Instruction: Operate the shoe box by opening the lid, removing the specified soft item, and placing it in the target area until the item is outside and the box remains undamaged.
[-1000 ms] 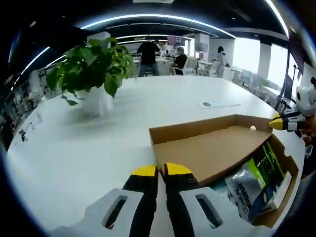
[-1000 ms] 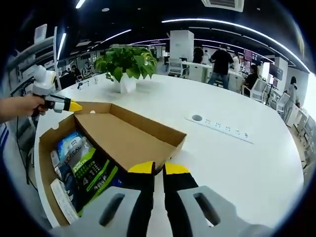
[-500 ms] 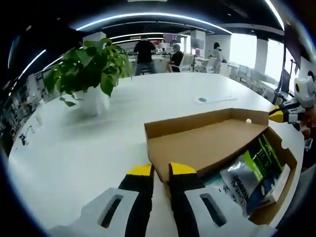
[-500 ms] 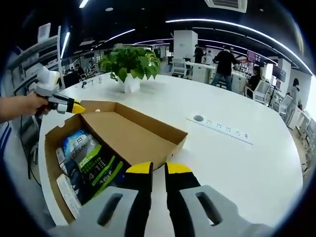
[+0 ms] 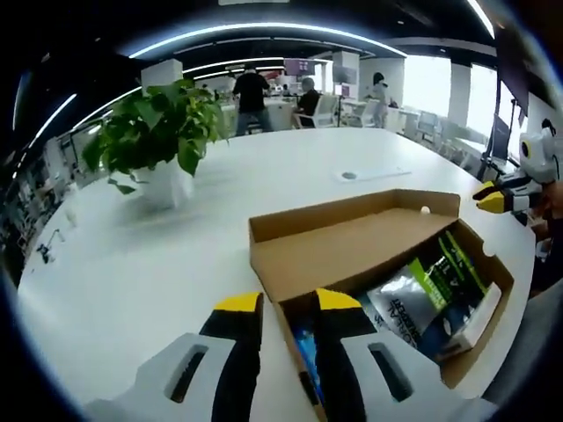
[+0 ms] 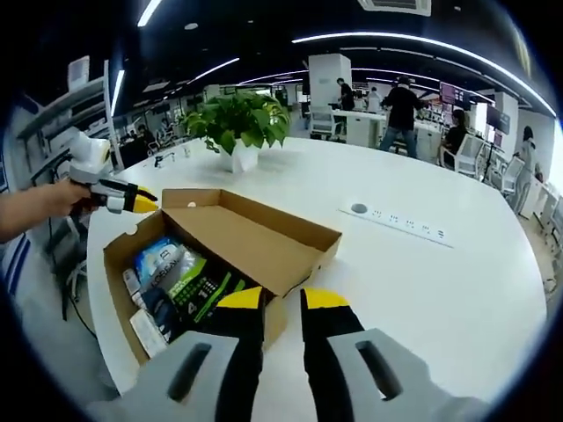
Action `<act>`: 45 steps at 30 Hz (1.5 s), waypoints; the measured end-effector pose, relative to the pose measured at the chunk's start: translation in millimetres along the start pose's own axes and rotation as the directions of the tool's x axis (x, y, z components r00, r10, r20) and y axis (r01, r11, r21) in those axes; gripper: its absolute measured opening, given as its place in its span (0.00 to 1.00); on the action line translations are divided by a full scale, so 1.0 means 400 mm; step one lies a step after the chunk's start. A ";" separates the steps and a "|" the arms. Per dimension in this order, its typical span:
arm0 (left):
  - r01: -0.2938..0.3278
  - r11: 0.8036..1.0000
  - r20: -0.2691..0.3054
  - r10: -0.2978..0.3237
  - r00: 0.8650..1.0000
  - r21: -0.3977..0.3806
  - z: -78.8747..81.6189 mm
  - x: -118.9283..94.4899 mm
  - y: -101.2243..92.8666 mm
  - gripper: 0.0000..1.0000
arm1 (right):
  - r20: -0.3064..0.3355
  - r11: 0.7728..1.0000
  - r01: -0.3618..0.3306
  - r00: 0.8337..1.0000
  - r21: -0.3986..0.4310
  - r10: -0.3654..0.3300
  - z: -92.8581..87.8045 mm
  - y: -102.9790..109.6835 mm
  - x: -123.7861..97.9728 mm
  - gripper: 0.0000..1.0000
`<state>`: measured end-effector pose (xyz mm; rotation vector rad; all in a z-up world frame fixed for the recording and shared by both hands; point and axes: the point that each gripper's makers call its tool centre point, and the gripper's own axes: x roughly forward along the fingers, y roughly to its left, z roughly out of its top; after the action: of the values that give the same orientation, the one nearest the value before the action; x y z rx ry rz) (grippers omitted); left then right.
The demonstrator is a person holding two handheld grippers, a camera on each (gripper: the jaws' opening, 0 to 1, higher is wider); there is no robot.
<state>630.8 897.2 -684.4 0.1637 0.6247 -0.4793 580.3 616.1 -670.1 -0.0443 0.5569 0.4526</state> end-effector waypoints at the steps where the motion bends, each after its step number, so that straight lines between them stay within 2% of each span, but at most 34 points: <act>1: 0.001 1.000 0.000 -0.001 1.000 0.002 -0.002 -0.003 -0.004 0.22 | 0.000 1.000 -0.004 1.000 0.000 0.004 0.000 0.004 -0.002 0.14; 6: 0.016 1.000 -0.005 -0.016 1.000 0.021 -0.011 -0.022 -0.035 0.22 | -0.007 1.000 -0.019 1.000 0.000 0.019 -0.004 0.021 -0.004 0.14; 14: 0.074 0.996 -0.024 -0.073 0.997 0.041 -0.032 -0.032 -0.100 0.24 | -0.022 0.998 -0.066 0.998 -0.004 0.066 -0.011 0.064 0.012 0.16; 24: 0.142 0.990 -0.106 -0.139 0.985 0.023 -0.097 -0.025 -0.164 0.25 | -0.062 0.992 -0.116 0.992 -0.041 0.114 -0.022 0.110 0.045 0.21; 31: 0.195 0.981 -0.166 -0.191 0.967 0.004 -0.136 -0.025 -0.204 0.25 | -0.105 0.990 -0.127 0.987 -0.058 0.120 -0.030 0.119 0.072 0.21; 39: 0.231 0.972 -0.254 -0.235 0.938 -0.047 -0.186 -0.019 -0.230 0.25 | -0.172 0.991 -0.109 0.981 -0.083 0.093 -0.050 0.115 0.098 0.22; 45: 0.259 0.961 -0.307 -0.276 0.911 -0.096 -0.215 -0.013 -0.242 0.24 | -0.205 0.990 -0.109 0.975 -0.093 0.088 -0.061 0.116 0.116 0.22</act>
<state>535.7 839.0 -750.8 0.1050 0.9837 -0.7089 583.2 672.7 -711.4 -0.1633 0.7355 0.5781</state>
